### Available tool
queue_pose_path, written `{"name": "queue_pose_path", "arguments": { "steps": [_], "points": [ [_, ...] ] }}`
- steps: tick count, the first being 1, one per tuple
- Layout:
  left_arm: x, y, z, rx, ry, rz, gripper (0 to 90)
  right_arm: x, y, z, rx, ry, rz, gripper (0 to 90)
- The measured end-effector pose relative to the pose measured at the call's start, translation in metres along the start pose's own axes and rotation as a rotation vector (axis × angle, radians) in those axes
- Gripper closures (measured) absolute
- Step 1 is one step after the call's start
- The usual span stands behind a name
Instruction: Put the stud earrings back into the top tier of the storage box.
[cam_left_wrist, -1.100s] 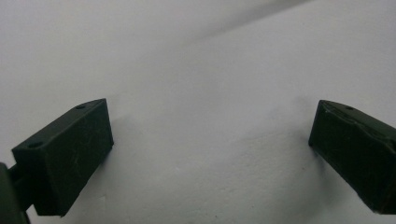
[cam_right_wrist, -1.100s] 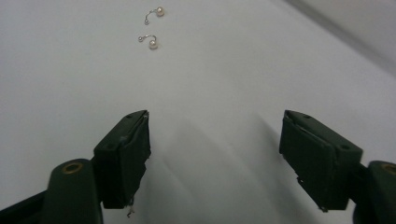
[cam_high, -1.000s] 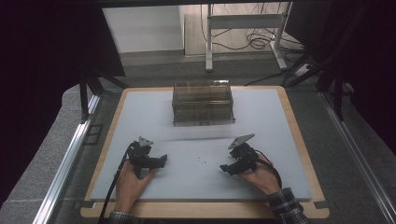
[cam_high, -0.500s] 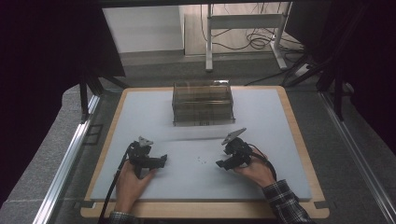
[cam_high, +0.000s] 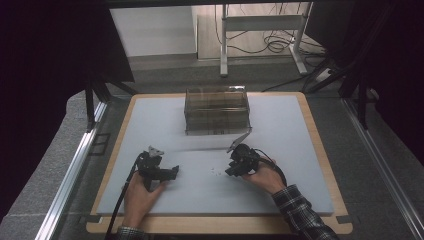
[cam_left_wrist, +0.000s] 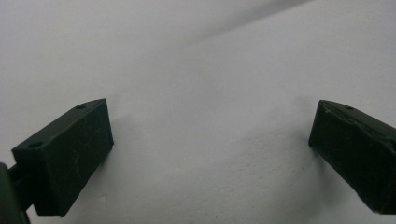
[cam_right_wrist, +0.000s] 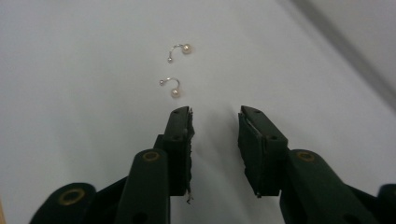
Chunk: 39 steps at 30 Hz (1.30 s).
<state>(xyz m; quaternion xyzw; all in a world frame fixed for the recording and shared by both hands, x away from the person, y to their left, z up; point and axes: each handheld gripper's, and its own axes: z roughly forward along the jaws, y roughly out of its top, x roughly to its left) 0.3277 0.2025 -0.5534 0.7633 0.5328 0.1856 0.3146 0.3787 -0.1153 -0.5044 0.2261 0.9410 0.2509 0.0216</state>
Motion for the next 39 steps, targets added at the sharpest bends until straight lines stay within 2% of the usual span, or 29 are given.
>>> {"name": "queue_pose_path", "arguments": {
  "steps": [9,16,25,32,39],
  "points": [
    [0.0,0.0,0.0,-0.001,0.001,0.003,0.0,0.007,0.016,0.008,0.036,0.037,-0.037,73.7],
    [0.0,0.0,0.0,-0.001,0.0,0.0,0.0,0.013,0.028,0.016,0.063,0.052,-0.063,76.4],
    [0.0,0.0,0.0,-0.003,0.0,-0.002,0.0,0.02,0.035,0.023,0.113,0.0,-0.117,81.3],
    [0.0,0.0,0.0,-0.004,0.0,-0.003,0.0,0.024,0.04,0.025,0.149,-0.021,-0.112,84.0],
    [0.0,0.0,0.0,-0.002,0.0,-0.001,0.0,0.017,0.043,0.022,0.152,0.015,-0.095,84.0]
  ]
}}
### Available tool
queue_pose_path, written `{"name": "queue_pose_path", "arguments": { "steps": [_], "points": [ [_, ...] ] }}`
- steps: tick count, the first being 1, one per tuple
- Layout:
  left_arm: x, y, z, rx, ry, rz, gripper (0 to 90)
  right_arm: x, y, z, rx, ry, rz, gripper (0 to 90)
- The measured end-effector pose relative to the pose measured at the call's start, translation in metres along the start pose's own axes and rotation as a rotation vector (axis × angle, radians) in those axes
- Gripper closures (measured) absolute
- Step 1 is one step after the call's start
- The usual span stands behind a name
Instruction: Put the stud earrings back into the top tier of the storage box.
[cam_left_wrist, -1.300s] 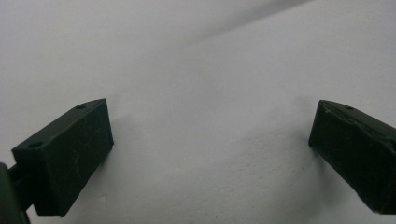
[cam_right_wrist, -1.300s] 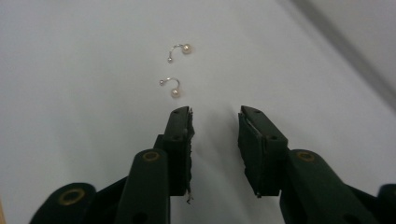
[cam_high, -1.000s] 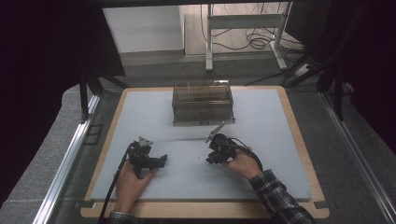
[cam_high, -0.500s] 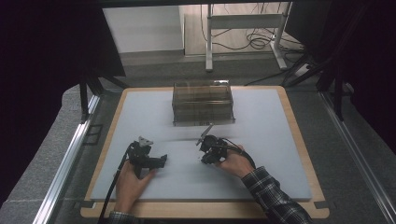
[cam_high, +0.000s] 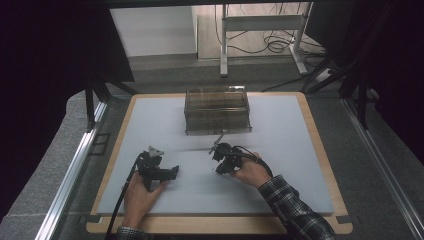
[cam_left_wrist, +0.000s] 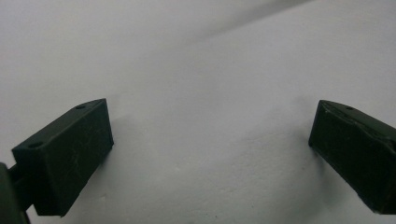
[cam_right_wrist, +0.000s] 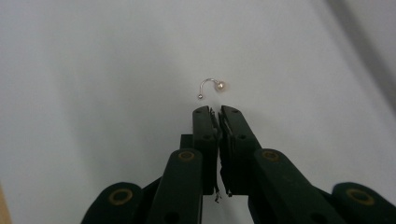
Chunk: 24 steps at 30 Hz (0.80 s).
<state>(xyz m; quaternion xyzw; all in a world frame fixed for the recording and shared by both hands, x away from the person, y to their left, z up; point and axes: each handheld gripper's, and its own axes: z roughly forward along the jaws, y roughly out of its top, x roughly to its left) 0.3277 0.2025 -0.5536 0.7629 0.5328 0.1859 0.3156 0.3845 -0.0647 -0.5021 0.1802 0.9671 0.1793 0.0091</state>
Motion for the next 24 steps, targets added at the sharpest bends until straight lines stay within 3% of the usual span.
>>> {"name": "queue_pose_path", "arguments": {
  "steps": [10,24],
  "points": [
    [0.0,0.0,0.0,-0.003,0.0,-0.004,0.0,-0.008,0.008,-0.021,-0.002,0.018,-0.022,83.8],
    [0.0,0.0,0.0,-0.003,0.0,-0.005,0.0,-0.029,0.015,-0.053,-0.055,0.019,0.012,83.8]
  ]
}}
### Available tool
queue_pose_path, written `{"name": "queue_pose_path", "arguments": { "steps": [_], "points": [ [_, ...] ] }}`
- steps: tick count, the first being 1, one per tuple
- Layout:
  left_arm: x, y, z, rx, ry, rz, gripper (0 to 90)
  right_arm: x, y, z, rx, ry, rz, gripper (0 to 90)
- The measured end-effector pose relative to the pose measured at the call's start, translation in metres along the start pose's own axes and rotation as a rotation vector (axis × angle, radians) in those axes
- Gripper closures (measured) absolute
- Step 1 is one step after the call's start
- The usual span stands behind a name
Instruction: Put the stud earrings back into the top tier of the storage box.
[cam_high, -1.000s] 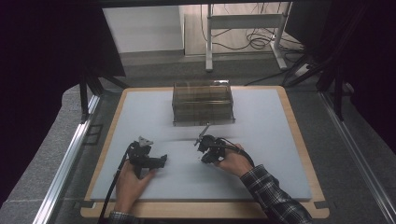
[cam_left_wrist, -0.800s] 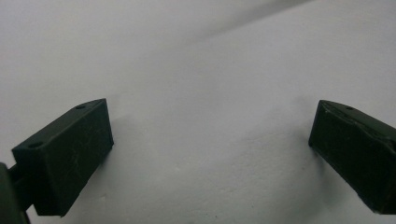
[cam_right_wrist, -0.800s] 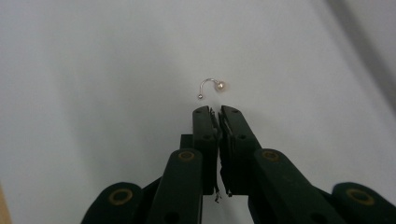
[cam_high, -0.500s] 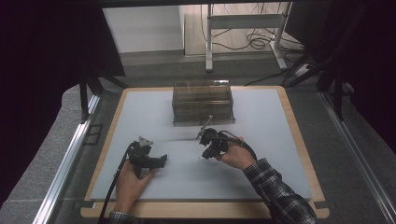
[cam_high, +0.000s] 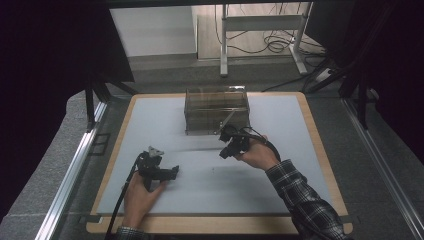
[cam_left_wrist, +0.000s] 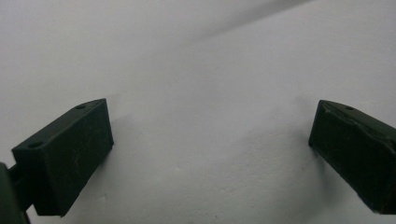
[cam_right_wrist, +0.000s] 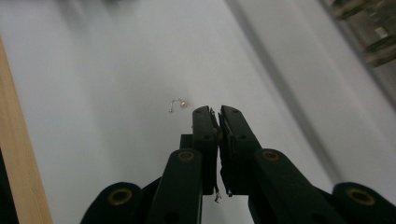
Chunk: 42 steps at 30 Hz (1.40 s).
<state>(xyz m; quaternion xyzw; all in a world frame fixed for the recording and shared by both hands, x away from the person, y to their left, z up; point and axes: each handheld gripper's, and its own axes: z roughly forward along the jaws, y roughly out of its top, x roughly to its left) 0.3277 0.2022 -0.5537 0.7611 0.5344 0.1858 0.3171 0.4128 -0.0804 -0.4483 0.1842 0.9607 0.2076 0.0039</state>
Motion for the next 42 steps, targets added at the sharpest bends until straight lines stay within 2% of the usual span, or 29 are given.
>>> {"name": "queue_pose_path", "arguments": {
  "steps": [13,30,35,42],
  "points": [
    [0.0,0.0,0.0,0.0,0.0,0.0,0.0,-0.012,0.012,-0.018,-0.045,-0.017,0.02,83.8],
    [0.0,0.0,0.0,0.0,0.0,0.0,0.0,-0.034,0.03,-0.042,-0.133,-0.091,0.079,83.6],
    [0.0,0.0,0.0,0.0,0.0,-0.003,0.0,-0.043,0.034,-0.044,-0.156,-0.117,0.104,83.5],
    [0.0,0.0,0.0,0.004,-0.001,0.001,0.0,-0.054,0.038,-0.038,-0.172,-0.167,0.132,83.4]
  ]
}}
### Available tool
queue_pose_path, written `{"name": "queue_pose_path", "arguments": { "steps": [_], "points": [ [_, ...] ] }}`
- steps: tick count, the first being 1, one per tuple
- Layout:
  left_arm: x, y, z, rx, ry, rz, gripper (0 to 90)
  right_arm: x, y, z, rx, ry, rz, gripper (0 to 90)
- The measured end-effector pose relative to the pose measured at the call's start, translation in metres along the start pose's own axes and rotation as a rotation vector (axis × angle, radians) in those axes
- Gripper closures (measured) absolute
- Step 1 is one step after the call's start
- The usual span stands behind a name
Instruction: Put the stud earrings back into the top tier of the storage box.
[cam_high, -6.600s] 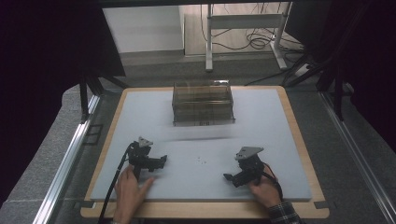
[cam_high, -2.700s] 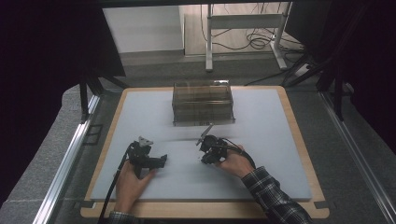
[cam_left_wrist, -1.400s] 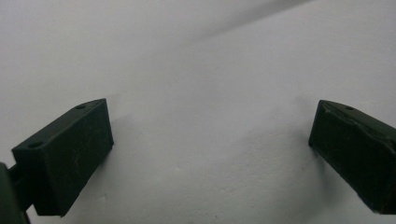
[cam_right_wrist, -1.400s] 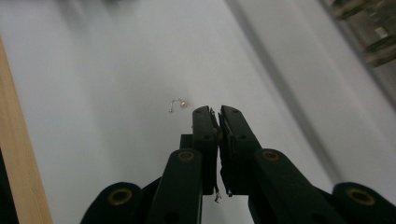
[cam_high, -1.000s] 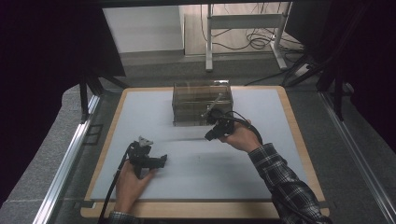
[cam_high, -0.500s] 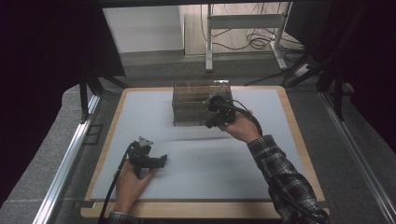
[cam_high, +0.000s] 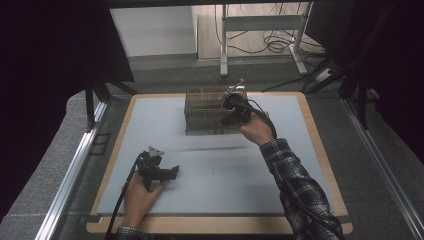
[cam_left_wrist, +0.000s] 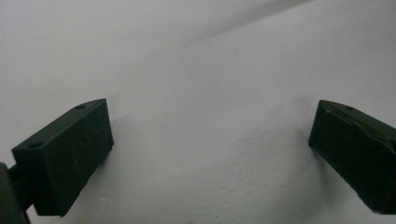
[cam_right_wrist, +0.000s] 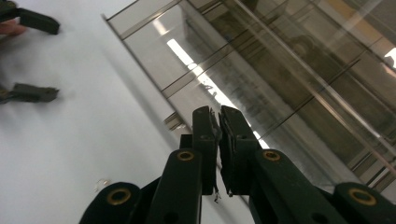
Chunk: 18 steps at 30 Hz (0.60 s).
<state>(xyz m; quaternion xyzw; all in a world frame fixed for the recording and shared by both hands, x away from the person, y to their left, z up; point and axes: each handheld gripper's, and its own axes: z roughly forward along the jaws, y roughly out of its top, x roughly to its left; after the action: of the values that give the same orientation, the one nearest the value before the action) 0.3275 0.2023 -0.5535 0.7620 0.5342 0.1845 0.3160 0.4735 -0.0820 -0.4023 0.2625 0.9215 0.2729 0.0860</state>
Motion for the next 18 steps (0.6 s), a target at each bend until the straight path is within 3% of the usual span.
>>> {"name": "queue_pose_path", "arguments": {
  "steps": [10,18],
  "points": [
    [0.0,0.0,0.0,-0.001,0.0,0.0,0.0,-0.009,0.001,0.021,0.013,-0.044,0.019,83.2],
    [0.0,0.0,0.0,-0.001,0.0,0.0,0.0,-0.012,-0.002,0.033,0.025,-0.049,0.024,83.2]
  ]
}}
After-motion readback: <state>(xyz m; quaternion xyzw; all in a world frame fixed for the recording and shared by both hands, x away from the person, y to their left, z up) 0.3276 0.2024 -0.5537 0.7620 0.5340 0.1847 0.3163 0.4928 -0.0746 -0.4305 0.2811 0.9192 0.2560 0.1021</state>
